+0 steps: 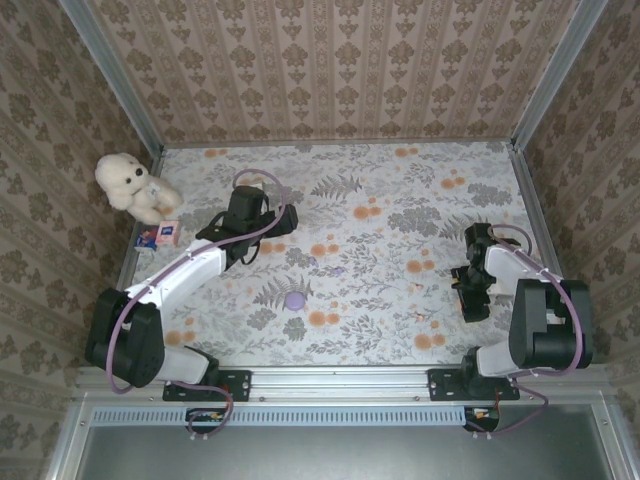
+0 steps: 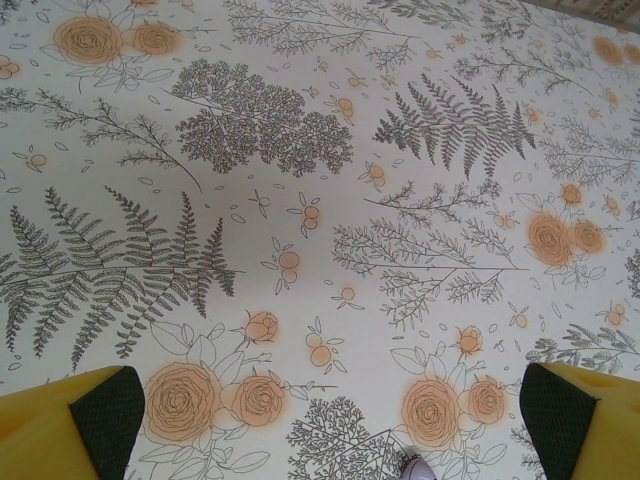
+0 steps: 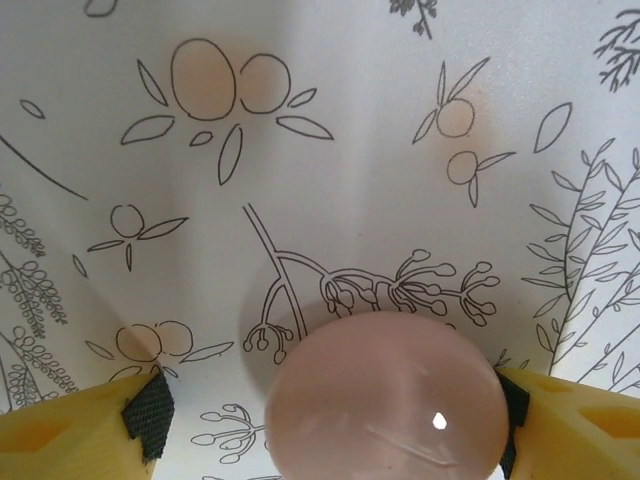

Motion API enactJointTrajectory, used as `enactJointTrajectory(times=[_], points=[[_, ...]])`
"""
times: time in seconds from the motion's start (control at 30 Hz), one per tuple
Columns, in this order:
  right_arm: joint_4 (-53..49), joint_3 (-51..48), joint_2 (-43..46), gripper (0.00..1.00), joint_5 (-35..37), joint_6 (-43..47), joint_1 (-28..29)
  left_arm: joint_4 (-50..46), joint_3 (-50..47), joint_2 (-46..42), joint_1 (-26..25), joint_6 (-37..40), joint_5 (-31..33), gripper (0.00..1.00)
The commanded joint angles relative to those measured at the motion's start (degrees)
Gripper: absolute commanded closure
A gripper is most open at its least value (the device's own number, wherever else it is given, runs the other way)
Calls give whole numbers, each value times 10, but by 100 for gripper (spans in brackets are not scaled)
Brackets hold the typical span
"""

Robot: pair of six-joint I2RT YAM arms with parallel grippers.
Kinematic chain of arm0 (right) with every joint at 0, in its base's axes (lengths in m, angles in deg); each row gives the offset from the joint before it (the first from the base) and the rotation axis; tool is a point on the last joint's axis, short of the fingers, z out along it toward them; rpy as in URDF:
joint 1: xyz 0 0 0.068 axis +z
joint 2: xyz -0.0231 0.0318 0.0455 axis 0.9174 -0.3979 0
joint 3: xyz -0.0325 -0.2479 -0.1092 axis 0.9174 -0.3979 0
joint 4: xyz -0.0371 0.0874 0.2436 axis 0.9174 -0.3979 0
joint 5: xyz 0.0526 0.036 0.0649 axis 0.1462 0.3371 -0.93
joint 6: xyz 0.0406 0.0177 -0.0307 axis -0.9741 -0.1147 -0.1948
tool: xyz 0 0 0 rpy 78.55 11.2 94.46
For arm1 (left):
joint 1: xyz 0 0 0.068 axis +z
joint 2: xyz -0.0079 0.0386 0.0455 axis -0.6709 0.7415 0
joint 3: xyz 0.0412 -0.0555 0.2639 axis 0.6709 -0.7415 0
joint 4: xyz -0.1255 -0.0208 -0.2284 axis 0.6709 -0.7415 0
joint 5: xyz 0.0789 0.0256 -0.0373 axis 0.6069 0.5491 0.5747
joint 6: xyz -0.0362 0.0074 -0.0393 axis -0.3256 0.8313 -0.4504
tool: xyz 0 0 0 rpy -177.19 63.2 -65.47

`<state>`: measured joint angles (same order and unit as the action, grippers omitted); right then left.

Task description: Insert the wireless bluetooth earbuds into the charging case

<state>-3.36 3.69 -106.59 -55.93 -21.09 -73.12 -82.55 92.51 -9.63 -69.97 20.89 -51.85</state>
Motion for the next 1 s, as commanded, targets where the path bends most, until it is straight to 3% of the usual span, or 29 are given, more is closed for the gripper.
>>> enactJointTrajectory(times=[0.0,0.23,0.43,0.7,0.97], points=[[4,5,-17,19,-9,11,-3,-7,19,-7,-4,-3,12,0],[13,11,-22,29,-8,45,-4,-6,21,-7,-6,-3,11,0],[40,49,-52,37,-31,164,-2,-4,22,-3,-7,-3,11,0],[11,164,-141,39,-24,323,29,-3,34,7,-15,-4,9,0],[-62,344,-262,39,45,452,118,-13,44,8,-24,-1,16,0]])
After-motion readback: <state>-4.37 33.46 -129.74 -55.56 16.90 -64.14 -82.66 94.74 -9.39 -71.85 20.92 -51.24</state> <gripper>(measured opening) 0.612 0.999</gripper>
